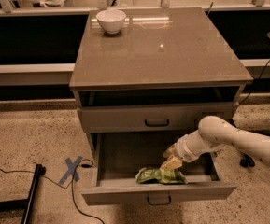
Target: Pick green jalapeno chip bag from middle drawer and place on counter
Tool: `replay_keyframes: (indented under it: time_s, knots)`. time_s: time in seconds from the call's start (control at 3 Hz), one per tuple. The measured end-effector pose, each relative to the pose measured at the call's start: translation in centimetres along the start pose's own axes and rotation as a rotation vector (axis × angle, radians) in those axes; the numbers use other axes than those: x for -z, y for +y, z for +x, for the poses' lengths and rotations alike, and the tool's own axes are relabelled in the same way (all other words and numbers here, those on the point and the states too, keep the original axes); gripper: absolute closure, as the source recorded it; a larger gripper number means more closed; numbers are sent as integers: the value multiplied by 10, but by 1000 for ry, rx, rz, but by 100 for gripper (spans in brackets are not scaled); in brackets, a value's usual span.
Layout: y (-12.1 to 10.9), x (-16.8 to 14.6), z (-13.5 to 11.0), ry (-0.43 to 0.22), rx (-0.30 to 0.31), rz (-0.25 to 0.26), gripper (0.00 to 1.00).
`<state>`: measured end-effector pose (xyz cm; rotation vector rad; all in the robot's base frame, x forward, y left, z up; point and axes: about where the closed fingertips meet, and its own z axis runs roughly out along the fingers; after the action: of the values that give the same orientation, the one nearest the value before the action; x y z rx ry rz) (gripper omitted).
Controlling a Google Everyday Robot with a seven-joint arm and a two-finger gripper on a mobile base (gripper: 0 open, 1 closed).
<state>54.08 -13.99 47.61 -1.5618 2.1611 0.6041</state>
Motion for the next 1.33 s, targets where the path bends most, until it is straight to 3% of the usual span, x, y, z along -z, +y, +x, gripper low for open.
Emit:
replay_keyframes:
  time_s: [1.0,1.33]
  knots:
    - [-2,-13,-3,18,-29,-39,49]
    - [2,-8,-3,21,-48,-1,46]
